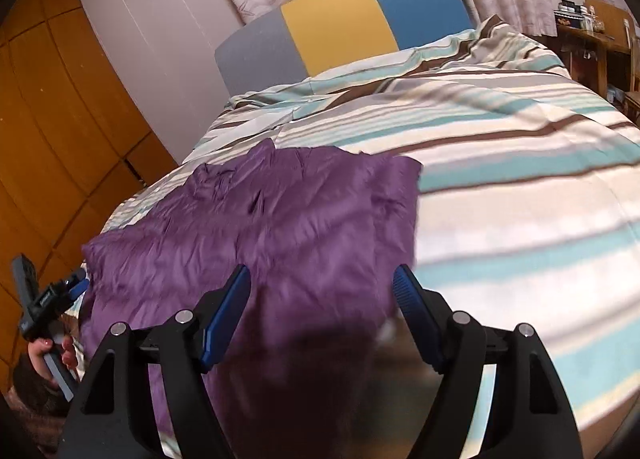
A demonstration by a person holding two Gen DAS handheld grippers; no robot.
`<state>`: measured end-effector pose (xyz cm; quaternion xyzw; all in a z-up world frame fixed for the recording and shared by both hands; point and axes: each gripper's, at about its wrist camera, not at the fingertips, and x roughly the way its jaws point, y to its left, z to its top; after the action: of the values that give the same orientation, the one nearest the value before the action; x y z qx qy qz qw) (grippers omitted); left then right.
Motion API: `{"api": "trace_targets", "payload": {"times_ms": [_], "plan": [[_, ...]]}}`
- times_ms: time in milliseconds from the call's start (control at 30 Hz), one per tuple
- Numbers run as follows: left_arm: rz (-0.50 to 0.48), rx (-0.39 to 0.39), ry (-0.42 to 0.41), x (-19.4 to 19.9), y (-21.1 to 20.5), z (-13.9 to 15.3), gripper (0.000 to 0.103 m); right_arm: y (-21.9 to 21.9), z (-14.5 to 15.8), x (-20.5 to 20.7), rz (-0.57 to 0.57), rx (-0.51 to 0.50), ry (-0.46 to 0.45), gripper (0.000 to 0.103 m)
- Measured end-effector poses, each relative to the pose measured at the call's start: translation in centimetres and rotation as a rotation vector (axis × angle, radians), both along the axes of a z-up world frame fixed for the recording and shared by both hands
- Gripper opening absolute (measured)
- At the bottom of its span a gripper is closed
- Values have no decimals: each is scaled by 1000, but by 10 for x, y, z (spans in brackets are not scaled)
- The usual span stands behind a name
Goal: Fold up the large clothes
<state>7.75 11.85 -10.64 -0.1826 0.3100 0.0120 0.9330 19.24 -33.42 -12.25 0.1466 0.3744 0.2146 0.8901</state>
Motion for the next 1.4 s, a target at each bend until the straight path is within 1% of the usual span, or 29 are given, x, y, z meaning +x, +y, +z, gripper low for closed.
{"api": "trace_targets", "payload": {"times_ms": [33, 67, 133, 167, 200, 233, 267, 300, 333, 367, 433, 500, 600, 667, 767, 833, 900, 967, 1033, 1133, 1200, 1300, 1400], "plan": [[-5, -5, 21, 12, -1, -3, 96, 0, 0, 3, 0, -6, 8, 74], [-8, -11, 37, 17, -1, -7, 96, 5, -2, 11, -3, -15, 18, 74], [-17, -34, 97, 30, -3, -17, 96, 15, -7, 26, -5, -30, 44, 74], [-26, -55, 121, 35, -4, -21, 94, 14, -10, 23, -2, -29, 46, 68], [-32, -72, 112, 31, -3, -22, 87, 18, -9, 26, 6, -34, 43, 62], [-40, -80, 97, 27, -3, -20, 67, 21, -9, 18, 17, -39, 35, 46], [-46, -77, 89, 23, -6, -18, 52, 24, -7, 16, 32, -43, 24, 32], [-52, -59, 80, 18, -8, -15, 42, 25, -4, 7, 47, -43, 11, 26], [-63, -50, 62, 14, -11, -10, 29, 28, -1, -10, 58, -40, -2, 20], [-64, -37, 36, 9, -14, -3, 23, 29, 6, -12, 66, -36, -19, 18], [-56, -21, -25, 2, -20, 14, 18, 26, 22, -18, 66, -29, -62, 16], [-35, -19, -99, -1, -20, 34, 17, 27, 44, -19, 54, -12, -123, 16], [22, -28, -200, 0, -18, 59, 17, 25, 72, -18, 18, 17, -200, 16], [60, -18, -268, 5, -20, 74, 17, 30, 87, -15, -5, 11, -254, 16], [106, 3, -324, 15, -24, 88, 17, 42, 105, -10, -41, -25, -329, 16], [131, -12, -349, 28, -24, 95, 17, 49, 112, -2, -65, -23, -363, 16], [159, 3, -373, 42, -24, 98, 17, 55, 114, 10, -98, -18, -388, 16], [174, 28, -373, 56, -24, 96, 17, 61, 112, 22, -122, -24, -397, 16], [195, 61, -354, 72, -26, 87, 17, 70, 102, 39, -133, -31, -392, 16], [211, 87, -304, 91, -27, 69, 17, 82, 83, 60, -138, -99, -375, 16], [221, 99, -274, 100, -26, 56, 17, 90, 63, 73, -134, -154, -356, 16], [239, 101, -233, 112, -20, 36, 17, 96, 39, 90, -131, -194, -329, 16], [245, 94, -193, 124, -15, 20, 17, 101, 16, 102, -142, -220, -297, 18]]}}
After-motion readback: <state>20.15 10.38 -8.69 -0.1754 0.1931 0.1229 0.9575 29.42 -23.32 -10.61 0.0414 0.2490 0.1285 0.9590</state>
